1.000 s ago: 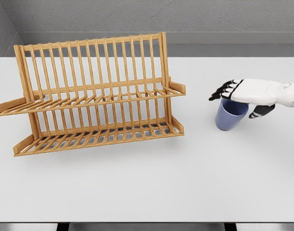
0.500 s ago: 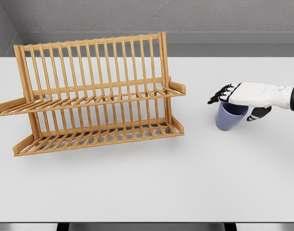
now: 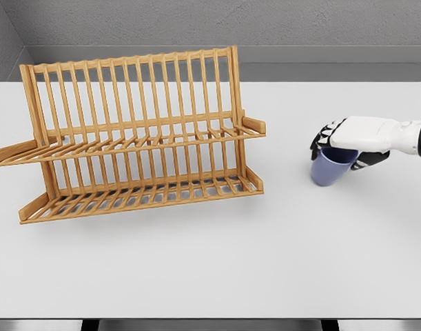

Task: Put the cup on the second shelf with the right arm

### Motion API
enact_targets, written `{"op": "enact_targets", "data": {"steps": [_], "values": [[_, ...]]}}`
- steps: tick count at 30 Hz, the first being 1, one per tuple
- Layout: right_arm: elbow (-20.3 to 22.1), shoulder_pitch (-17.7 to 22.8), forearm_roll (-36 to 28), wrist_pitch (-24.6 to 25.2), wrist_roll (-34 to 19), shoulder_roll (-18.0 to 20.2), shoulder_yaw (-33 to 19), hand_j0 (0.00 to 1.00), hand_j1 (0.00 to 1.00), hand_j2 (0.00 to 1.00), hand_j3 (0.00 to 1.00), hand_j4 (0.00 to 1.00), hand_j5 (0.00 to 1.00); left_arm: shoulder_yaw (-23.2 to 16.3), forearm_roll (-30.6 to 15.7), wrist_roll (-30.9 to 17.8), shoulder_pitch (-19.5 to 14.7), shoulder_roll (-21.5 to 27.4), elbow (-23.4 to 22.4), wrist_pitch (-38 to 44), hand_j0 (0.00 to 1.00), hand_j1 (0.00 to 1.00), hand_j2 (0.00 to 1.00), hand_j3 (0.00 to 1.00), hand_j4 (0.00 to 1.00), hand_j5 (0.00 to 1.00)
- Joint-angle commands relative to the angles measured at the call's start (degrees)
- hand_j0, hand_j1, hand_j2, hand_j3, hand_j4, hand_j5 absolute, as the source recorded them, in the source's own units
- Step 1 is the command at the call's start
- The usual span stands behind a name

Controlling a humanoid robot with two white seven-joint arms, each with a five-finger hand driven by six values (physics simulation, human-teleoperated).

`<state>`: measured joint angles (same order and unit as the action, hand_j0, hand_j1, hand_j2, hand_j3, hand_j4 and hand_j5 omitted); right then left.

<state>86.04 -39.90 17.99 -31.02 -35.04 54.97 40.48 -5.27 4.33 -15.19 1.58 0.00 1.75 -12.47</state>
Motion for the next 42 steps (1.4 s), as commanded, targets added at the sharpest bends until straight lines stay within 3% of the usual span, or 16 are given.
{"op": "enact_targets", "data": {"steps": [1, 22, 35, 42], "values": [[0.01, -0.09, -0.24, 0.17, 0.04, 0.22, -0.23, 0.6, 0.6, 0.6, 0.6, 0.6, 0.6, -0.01, -0.02, -0.01, 0.0, 0.0, 0.01, -0.01, 1.0, 1.0, 1.0, 1.0, 1.0, 1.0], [-0.17, -5.27, -0.41, 0.34, 0.04, 1.37, -0.4, 0.57, 0.57, 0.57, 0.57, 0.57, 0.57, -0.01, -0.02, -0.01, 0.0, 0.0, 0.01, -0.01, 1.0, 1.0, 1.0, 1.0, 1.0, 1.0], [0.1, -5.8, -0.41, 0.34, 0.04, 1.37, -6.12, 0.57, 0.57, 0.57, 0.57, 0.57, 0.57, -0.01, -0.02, -0.01, 0.0, 0.0, 0.01, -0.01, 1.0, 1.0, 1.0, 1.0, 1.0, 1.0], [0.89, -8.35, -0.41, 0.34, 0.04, 1.1, -6.12, 0.57, 0.57, 0.57, 0.57, 0.57, 0.57, -0.01, -0.02, -0.01, 0.0, 0.0, 0.01, -0.01, 1.0, 1.0, 1.0, 1.0, 1.0, 1.0]]}}
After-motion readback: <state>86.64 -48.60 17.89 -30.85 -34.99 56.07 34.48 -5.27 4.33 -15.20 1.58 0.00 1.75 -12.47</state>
